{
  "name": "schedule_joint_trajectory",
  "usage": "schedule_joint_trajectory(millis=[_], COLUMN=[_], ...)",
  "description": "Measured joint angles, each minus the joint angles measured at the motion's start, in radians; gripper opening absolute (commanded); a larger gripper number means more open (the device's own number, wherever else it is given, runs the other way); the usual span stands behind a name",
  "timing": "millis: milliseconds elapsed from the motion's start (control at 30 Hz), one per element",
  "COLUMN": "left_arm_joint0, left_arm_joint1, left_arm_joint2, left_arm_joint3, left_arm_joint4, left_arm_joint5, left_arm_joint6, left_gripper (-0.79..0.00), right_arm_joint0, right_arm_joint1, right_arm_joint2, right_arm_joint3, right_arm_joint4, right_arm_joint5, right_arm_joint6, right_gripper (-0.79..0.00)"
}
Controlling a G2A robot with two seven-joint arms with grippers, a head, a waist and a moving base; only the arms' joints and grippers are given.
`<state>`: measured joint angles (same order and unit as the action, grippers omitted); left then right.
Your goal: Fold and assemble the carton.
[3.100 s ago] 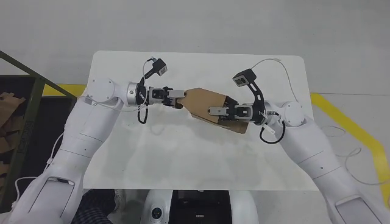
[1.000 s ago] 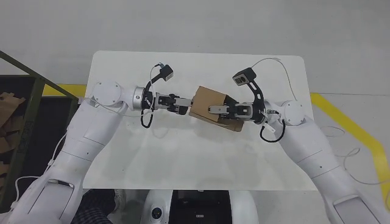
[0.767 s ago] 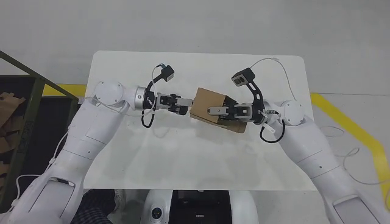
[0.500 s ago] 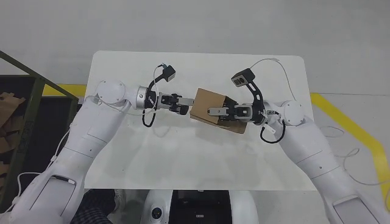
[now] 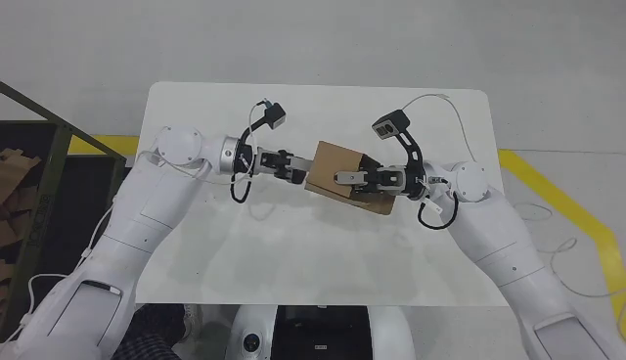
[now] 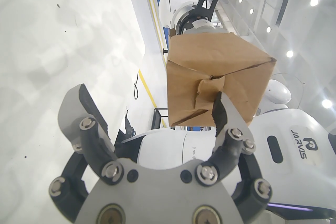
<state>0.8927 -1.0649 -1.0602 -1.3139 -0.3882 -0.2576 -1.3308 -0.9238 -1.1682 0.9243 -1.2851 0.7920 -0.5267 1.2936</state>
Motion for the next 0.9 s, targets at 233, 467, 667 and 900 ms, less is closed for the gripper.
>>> schedule_joint_trajectory(millis=[233,467,667,900], left_arm_joint0=[-0.008,-0.015,-0.021,-0.031], left_arm_joint1=[-0.003,-0.005,-0.009,-0.012], left_arm_joint2=[0.014,0.025,0.041,0.052], left_arm_joint3=[-0.008,-0.013,-0.011,-0.001], left_arm_joint4=[-0.001,-0.004,-0.011,-0.022], left_arm_joint5=[-0.002,-0.004,-0.002,-0.007], left_arm_joint6=[0.0,-0.001,-0.01,-0.01], left_gripper=[0.0,0.0,0.0,0.0], right_arm_joint0=[-0.003,-0.004,-0.005,-0.007], right_arm_joint1=[-0.001,-0.002,-0.004,-0.006], right_arm_joint2=[0.006,0.015,0.02,0.025], right_arm_joint3=[-0.001,0.001,0.002,0.005], right_arm_joint4=[0.013,0.018,0.018,0.02], right_arm_joint5=[0.006,0.012,0.013,0.017], right_arm_joint6=[0.006,0.012,0.013,0.017], right_gripper=[-0.785,-0.785,-0.785,-0.785])
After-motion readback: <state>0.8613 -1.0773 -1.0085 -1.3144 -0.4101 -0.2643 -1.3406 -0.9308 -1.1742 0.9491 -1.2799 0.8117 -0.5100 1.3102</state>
